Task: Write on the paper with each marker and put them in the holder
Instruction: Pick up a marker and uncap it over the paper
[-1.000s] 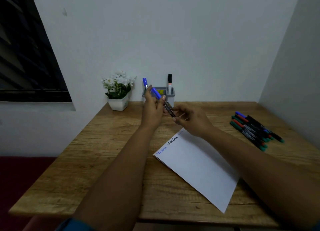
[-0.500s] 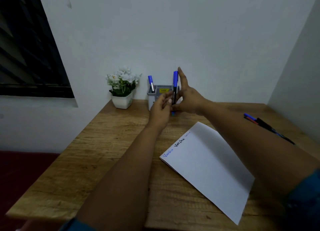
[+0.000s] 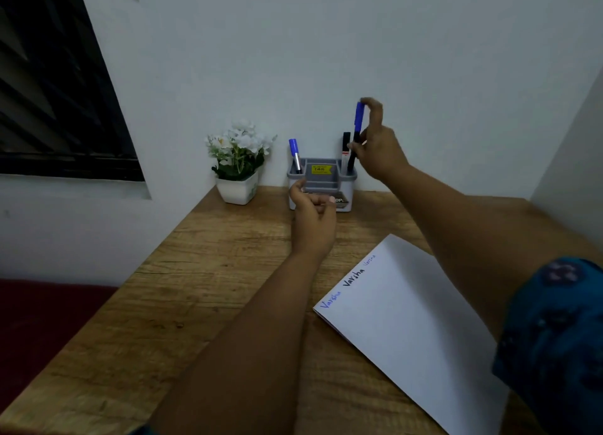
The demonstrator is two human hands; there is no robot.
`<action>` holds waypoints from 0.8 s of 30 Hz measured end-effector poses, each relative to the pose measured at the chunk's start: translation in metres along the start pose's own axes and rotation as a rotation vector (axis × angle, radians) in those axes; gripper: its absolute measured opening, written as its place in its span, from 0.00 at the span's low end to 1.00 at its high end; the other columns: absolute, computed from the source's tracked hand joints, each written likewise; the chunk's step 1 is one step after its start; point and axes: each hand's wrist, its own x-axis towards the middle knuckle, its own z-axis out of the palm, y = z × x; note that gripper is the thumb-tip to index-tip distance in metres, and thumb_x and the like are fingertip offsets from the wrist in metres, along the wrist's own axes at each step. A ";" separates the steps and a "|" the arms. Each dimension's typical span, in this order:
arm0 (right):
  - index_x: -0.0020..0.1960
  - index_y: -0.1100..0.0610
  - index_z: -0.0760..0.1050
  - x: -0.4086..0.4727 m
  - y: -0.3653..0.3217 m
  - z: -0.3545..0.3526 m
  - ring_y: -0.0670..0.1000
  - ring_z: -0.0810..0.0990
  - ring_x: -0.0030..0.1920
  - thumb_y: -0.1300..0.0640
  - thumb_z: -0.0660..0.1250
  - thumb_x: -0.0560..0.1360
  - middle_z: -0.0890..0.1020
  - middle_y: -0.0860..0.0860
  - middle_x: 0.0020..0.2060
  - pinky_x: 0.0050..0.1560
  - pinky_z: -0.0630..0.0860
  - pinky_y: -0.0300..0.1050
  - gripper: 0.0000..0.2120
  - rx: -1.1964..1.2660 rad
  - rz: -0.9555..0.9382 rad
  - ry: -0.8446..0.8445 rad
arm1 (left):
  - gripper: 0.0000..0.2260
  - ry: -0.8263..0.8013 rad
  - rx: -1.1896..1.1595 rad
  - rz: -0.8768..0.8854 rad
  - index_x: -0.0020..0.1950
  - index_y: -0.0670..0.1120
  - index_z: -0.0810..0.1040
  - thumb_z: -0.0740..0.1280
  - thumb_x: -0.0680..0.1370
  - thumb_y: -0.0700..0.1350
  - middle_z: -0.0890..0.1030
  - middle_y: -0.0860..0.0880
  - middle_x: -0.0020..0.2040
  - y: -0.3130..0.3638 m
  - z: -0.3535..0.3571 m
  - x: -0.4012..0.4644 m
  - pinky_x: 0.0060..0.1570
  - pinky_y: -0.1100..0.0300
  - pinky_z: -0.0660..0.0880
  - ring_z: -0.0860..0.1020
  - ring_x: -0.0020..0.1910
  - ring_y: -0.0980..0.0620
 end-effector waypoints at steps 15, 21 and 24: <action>0.66 0.57 0.75 -0.014 0.007 -0.055 0.51 0.79 0.49 0.65 0.63 0.78 0.82 0.56 0.52 0.51 0.71 0.37 0.17 -0.111 0.160 -0.077 | 0.13 -0.060 0.203 0.045 0.62 0.46 0.71 0.65 0.78 0.42 0.77 0.51 0.50 0.019 -0.001 -0.009 0.46 0.63 0.76 0.75 0.43 0.60; 0.50 0.57 0.84 -0.098 0.037 -0.151 0.49 0.78 0.46 0.63 0.73 0.72 0.83 0.55 0.48 0.43 0.71 0.32 0.07 -0.353 0.432 -0.300 | 0.06 -0.280 0.442 0.286 0.46 0.44 0.77 0.65 0.78 0.46 0.74 0.51 0.47 0.035 0.023 -0.031 0.46 0.58 0.72 0.75 0.49 0.49; 0.43 0.53 0.84 -0.136 0.053 -0.168 0.53 0.81 0.49 0.62 0.75 0.70 0.84 0.54 0.49 0.53 0.77 0.41 0.05 -0.486 0.557 -0.334 | 0.05 -0.355 0.489 0.365 0.48 0.45 0.78 0.66 0.78 0.46 0.74 0.53 0.46 0.040 0.025 -0.039 0.46 0.58 0.72 0.74 0.50 0.50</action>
